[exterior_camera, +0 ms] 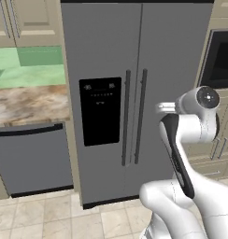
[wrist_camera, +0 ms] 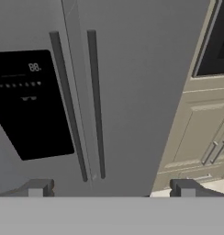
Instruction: Retrieve the banana and orange from the fridge and place them into the bowl on the dining table.
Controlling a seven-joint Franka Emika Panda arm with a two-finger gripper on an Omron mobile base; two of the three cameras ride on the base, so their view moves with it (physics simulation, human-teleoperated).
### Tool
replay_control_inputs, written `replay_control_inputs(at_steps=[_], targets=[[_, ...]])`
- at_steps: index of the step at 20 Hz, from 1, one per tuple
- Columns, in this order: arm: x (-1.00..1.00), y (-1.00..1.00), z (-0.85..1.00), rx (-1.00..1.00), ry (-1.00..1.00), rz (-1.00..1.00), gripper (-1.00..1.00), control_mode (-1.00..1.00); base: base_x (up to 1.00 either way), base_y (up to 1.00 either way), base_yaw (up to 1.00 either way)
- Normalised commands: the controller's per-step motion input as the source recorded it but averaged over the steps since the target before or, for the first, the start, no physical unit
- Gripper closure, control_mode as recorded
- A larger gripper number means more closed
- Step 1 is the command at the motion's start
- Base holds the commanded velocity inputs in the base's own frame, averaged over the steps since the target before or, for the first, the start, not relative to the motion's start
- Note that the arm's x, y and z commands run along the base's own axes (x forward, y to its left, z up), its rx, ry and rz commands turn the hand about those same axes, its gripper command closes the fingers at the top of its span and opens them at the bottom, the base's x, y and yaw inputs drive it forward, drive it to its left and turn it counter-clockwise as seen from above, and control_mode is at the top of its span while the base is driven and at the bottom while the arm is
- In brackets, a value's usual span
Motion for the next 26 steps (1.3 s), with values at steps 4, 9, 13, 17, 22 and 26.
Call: replay_control_inputs(at_steps=[4, 9, 13, 17, 22, 26], targets=[[0.14, 0.0, 0.0, 0.0, 0.0, 0.02, -1.0, -1.0, 0.0, 0.0, 0.0], [0.33, 0.0, 0.0, 0.0, 0.0, 0.05, -1.0, -1.0, 0.0, 0.0, 0.0], [0.6, 0.0, 0.0, 0.0, 0.0, 0.09, -1.0, -1.0, 0.0, 0.0, 0.0], [0.59, 0.0, 0.0, 0.0, -0.01, 0.05, -1.0, -1.0, 0.0, 0.0, 0.0], [0.46, 0.0, 0.0, 0.0, -0.02, 0.0, -1.0, -1.0, 0.0, 0.0, 0.0], [0.38, 0.0, -0.02, 0.0, -0.02, 0.0, -1.0, -1.0, 0.0, 0.0, 0.0]])
